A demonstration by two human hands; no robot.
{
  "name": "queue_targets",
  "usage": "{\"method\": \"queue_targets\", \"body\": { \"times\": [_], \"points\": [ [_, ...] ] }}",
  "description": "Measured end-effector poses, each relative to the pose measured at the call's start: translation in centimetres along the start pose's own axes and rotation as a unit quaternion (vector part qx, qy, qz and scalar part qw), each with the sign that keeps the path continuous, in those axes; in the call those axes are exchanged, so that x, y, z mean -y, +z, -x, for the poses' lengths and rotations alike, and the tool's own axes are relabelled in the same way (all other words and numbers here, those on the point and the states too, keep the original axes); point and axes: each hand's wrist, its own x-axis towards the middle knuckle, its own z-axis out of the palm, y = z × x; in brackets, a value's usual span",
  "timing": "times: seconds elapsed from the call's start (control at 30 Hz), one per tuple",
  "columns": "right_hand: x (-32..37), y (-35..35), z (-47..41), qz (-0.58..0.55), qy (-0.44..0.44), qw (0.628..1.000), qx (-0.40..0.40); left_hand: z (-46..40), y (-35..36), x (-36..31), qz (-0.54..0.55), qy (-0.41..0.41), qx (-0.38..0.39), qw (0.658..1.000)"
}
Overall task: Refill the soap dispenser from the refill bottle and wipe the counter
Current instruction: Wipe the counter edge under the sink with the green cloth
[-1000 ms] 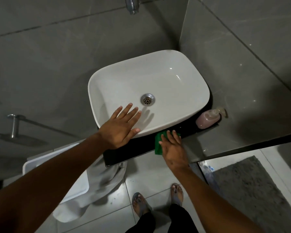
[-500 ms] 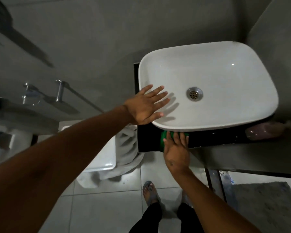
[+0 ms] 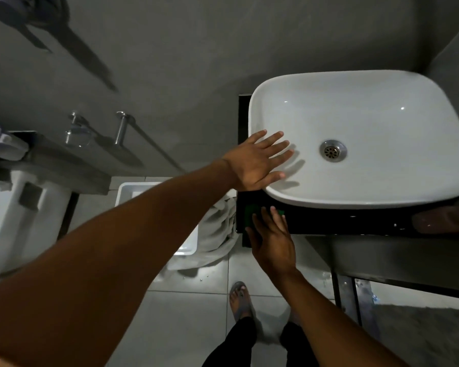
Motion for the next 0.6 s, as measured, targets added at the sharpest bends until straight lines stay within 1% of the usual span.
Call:
{"method": "queue_targets", "body": {
  "times": [0.07,0.1,0.2,0.3,0.37,0.43,0.6],
  "points": [
    [1.4,0.7,-0.5,-0.007,0.026,1.000,-0.011,0.0,0.0,-0.1,0.001,-0.008,0.004,1.000],
    [2.0,1.0,-1.0,-0.011,0.024,1.000,-0.015,0.0,0.0,-0.2,-0.001,-0.010,0.005,1.000],
    [2.5,1.6,-1.9,-0.013,-0.026,1.000,-0.008,0.1,-0.3,-0.5,-0.009,-0.015,0.016,1.000],
    [0.7,1.0,-1.4,-0.015,-0.097,0.995,0.013,0.3,-0.6,-1.0,-0.008,-0.033,0.027,0.999],
    [-1.0,-0.1,-0.1,-0.013,-0.113,0.993,0.027,0.4,-0.6,-1.4,-0.007,-0.031,0.029,0.999],
    [-2.9,-1.2,1.4,-0.024,-0.084,0.996,0.017,0.6,-0.3,-1.7,-0.007,-0.029,0.014,0.999],
    [-10.2,-4.6,4.2,-0.061,0.055,0.995,-0.053,0.6,0.7,-2.0,-0.007,-0.028,-0.045,0.999]
  ]
}}
